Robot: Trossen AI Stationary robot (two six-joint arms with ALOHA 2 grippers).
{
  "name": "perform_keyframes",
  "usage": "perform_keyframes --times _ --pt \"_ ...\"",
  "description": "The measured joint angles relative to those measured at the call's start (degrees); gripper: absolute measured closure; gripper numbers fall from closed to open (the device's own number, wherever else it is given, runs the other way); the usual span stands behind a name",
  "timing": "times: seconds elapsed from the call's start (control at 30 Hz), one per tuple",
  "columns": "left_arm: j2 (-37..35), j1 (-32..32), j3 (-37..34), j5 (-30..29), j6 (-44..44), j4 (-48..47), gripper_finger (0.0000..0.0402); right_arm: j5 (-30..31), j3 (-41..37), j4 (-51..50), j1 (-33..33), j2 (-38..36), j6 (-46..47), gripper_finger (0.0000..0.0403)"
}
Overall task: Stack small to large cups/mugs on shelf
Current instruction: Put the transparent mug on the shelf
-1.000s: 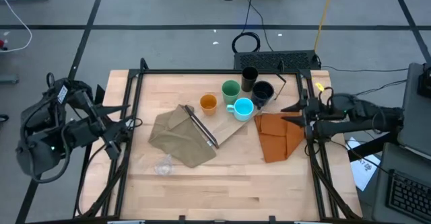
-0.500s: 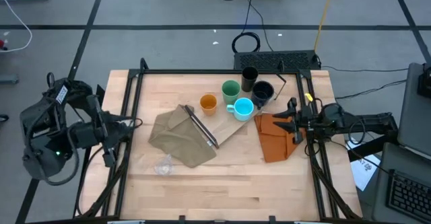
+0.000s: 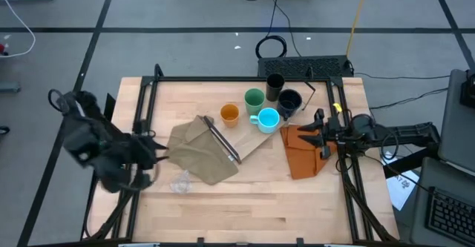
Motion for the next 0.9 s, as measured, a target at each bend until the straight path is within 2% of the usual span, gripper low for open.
perform_keyframes --times 0.23,0.37,0.53,0.67,0.9 --pt "-0.32 9.59 -15.8 17.73 -3.49 0.04 0.0289 0.0 0.0 1.67 0.0 2.16 0.02 0.0282" --pt "-0.3 13.3 -23.5 23.04 -5.02 0.23 0.0289 -0.01 0.0 2.45 0.0 2.95 0.02 0.0282" --pt "-0.31 17.48 -29.23 32.41 -6.21 3.59 0.0289 -0.02 0.0 2.14 0.0 3.91 0.02 0.0282" --pt "-0.54 18.56 -30.81 32.25 -4.09 6.09 0.0289 -0.02 0.0 2.4 0.0 4.48 -0.11 0.0282" --pt "-0.56 21.18 -30.85 31.75 -6.29 6.42 0.0289 -0.02 0.0 2.43 0.0 4.48 -0.84 0.0282"
